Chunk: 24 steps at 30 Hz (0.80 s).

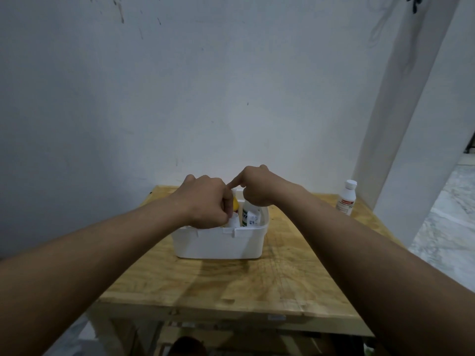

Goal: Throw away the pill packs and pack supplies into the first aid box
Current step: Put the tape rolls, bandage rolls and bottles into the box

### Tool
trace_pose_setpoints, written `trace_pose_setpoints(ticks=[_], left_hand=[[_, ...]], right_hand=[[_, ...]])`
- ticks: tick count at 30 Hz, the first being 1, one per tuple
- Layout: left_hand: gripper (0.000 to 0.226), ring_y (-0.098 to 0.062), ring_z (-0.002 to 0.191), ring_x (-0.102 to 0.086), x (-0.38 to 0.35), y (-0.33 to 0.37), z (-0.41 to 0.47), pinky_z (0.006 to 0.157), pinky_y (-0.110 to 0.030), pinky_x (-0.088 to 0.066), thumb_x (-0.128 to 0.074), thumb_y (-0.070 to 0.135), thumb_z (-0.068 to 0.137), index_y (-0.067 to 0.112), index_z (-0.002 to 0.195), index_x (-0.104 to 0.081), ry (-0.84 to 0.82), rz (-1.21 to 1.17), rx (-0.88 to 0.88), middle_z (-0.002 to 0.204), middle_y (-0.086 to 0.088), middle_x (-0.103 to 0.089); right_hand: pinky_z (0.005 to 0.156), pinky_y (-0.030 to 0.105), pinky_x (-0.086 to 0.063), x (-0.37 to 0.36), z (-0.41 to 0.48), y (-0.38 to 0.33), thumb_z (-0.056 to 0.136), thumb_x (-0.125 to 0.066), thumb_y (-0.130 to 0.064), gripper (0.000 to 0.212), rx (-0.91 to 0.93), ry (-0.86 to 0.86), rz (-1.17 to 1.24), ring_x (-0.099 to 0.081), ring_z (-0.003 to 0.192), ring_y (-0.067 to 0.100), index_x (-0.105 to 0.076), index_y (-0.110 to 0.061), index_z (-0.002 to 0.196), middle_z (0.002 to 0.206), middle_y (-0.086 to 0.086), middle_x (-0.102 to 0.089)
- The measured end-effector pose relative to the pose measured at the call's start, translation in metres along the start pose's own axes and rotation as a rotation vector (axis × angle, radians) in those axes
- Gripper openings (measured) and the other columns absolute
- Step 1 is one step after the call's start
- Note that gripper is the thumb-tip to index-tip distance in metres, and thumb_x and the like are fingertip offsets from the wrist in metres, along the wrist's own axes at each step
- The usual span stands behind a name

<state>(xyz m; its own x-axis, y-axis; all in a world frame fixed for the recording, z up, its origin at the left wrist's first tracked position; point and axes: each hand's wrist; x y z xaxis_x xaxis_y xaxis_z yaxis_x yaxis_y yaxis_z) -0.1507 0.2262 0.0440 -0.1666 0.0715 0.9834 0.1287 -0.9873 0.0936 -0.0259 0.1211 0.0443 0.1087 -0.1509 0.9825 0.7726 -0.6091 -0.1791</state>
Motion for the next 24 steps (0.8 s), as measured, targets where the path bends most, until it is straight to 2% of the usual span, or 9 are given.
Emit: trace_pose_setpoints(ticks=[4, 9, 14, 19, 24], left_hand=[[0.012, -0.010, 0.094, -0.061, 0.0020, 0.0019, -0.0016, 0.089, -0.037, -0.036, -0.066, 0.027, 0.081, 0.033, 0.082, -0.076, 0.004, 0.022, -0.040, 0.087, 0.018, -0.072], [0.015, -0.011, 0.092, -0.059, 0.0031, 0.0021, -0.0014, 0.082, -0.033, -0.033, -0.064, 0.027, 0.082, 0.031, 0.087, -0.078, 0.030, 0.082, -0.086, 0.086, 0.016, -0.072], [0.020, -0.010, 0.092, -0.060, 0.0042, 0.0045, -0.0025, 0.088, -0.036, -0.037, -0.060, 0.021, 0.079, 0.035, 0.086, -0.072, 0.006, 0.082, -0.075, 0.085, 0.018, -0.071], [0.023, -0.011, 0.095, -0.063, 0.0075, 0.0020, -0.0013, 0.086, -0.038, -0.042, -0.060, 0.015, 0.076, 0.034, 0.089, -0.062, -0.040, -0.010, -0.036, 0.088, 0.015, -0.073], [0.024, -0.012, 0.094, -0.064, 0.0084, 0.0018, -0.0005, 0.085, -0.038, -0.044, -0.060, 0.013, 0.076, 0.033, 0.091, -0.062, -0.060, -0.030, -0.022, 0.089, 0.015, -0.073]], right_hand=[[0.096, 0.041, -0.045, -0.0005, 0.0023, -0.0010, 0.086, -0.033, 0.004, 0.071, -0.013, -0.004, 0.005, -0.036, 0.104, 0.023, -0.060, -0.041, 0.133, 0.129, 0.005, -0.061], [0.097, 0.041, -0.045, 0.0009, 0.0018, -0.0010, 0.088, -0.035, 0.004, 0.068, -0.012, -0.003, 0.001, -0.041, 0.115, 0.028, -0.061, -0.039, 0.134, 0.130, 0.005, -0.060], [0.100, 0.044, -0.045, -0.0012, 0.0030, -0.0024, 0.086, -0.035, 0.004, 0.068, -0.007, -0.005, -0.001, -0.046, 0.119, 0.030, -0.062, -0.038, 0.132, 0.130, 0.006, -0.062], [0.100, 0.044, -0.045, 0.0014, 0.0010, -0.0020, 0.087, -0.034, 0.006, 0.067, 0.008, 0.004, 0.004, -0.045, 0.121, 0.032, -0.063, -0.034, 0.132, 0.129, 0.007, -0.062], [0.100, 0.044, -0.046, 0.0024, -0.0019, -0.0029, 0.089, -0.036, 0.005, 0.064, 0.021, 0.003, 0.017, -0.043, 0.123, 0.031, -0.062, -0.033, 0.133, 0.130, 0.006, -0.061]])
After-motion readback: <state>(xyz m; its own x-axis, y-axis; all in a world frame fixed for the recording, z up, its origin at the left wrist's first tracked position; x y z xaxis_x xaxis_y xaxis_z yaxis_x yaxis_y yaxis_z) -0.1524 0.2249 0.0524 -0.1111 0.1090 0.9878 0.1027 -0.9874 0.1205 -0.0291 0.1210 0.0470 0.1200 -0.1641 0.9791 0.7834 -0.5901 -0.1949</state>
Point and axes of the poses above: each hand's wrist, its own z-axis towards the middle knuckle, its own x-axis out of the back of the hand, y = z × x
